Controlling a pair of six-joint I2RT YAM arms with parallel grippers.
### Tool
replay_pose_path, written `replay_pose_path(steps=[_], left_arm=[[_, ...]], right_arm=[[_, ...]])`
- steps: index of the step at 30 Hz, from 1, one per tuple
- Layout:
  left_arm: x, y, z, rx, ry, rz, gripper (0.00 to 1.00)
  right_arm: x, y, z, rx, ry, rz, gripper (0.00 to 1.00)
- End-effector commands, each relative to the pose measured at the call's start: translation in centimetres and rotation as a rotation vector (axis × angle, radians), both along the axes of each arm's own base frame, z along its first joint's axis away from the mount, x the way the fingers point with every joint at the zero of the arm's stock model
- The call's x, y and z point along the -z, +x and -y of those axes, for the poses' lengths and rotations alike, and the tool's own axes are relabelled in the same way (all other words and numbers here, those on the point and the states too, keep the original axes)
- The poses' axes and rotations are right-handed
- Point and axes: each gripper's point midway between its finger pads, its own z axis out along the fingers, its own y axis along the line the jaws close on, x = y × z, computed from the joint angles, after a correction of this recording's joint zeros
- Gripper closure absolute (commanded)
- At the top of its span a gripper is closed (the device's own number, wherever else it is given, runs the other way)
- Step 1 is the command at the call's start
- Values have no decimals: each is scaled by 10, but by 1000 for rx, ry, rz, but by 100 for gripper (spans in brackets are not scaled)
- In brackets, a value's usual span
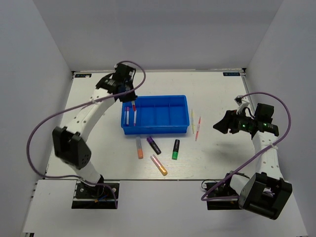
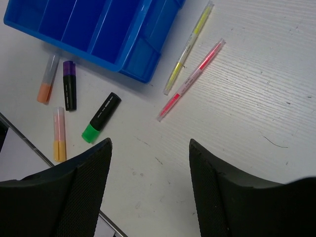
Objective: Sort the stationery into containers
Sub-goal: Place the pen in the storage box, then pick up the pen from the center of the board.
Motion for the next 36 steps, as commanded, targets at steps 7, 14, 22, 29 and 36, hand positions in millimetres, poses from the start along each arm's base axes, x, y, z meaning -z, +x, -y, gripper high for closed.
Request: replay_pose_path(steps=[7, 14, 22, 29, 36], left_arm=[[48, 22, 13, 150, 204, -127, 100], [75, 23, 5, 154, 268, -160, 100], [102, 15, -3, 155, 313, -217, 78], [101, 12, -7, 148, 309, -215, 57], [72, 9, -2, 150, 268, -155, 48]], right_arm=[[-6, 6, 4, -18, -24, 28, 25], [0, 7, 4, -26, -13, -6, 25], [3, 7, 4, -35, -18, -18, 18], [10, 7, 5, -47, -20, -46, 17], [18, 15, 9, -31, -50, -86, 40]])
